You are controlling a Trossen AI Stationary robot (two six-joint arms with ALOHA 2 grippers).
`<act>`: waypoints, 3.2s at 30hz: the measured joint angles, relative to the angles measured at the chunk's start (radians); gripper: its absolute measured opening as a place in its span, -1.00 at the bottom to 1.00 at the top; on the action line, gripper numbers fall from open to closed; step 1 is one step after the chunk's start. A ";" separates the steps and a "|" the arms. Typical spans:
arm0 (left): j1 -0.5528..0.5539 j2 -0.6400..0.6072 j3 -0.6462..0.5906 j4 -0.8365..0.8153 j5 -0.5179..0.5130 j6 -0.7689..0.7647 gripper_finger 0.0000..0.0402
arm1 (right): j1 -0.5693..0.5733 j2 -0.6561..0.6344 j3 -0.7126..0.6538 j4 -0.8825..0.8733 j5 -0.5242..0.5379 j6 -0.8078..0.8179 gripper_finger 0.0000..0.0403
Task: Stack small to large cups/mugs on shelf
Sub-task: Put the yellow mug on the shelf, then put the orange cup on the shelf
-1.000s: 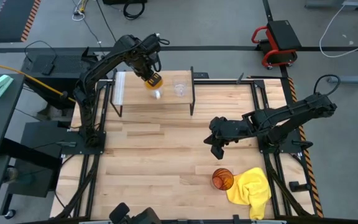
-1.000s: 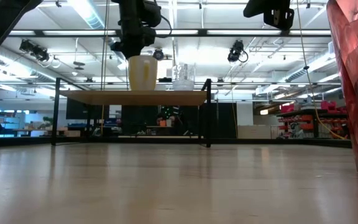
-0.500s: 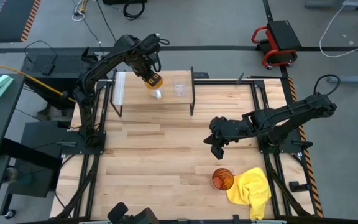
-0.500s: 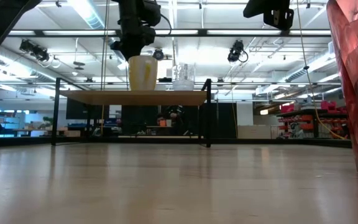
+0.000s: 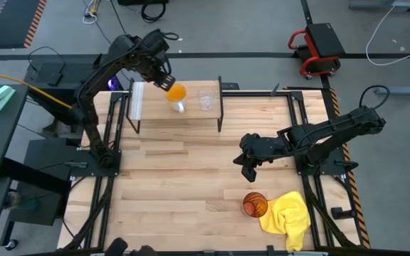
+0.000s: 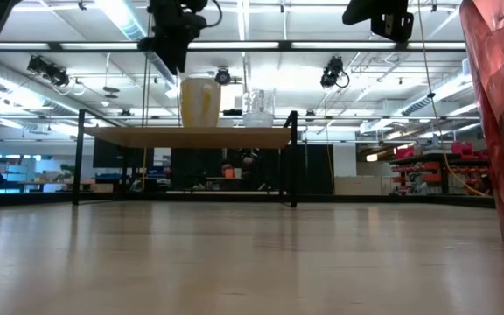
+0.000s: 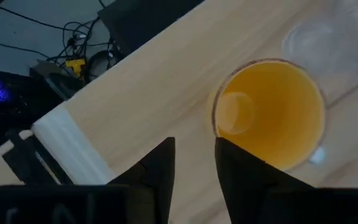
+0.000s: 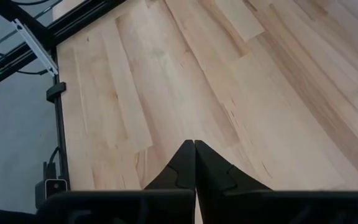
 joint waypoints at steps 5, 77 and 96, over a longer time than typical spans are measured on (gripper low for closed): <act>-0.027 -0.026 0.000 0.000 0.005 -0.104 -0.42 | 0.000 0.000 0.000 0.000 0.010 -0.007 -0.98; -0.071 -0.123 -0.418 0.313 0.022 -0.229 -0.82 | -0.477 0.113 0.001 0.341 -0.217 -0.303 -1.00; -0.029 -0.145 -0.417 0.093 0.018 -0.204 -0.83 | -0.477 0.093 0.006 0.230 -0.220 -0.299 -1.00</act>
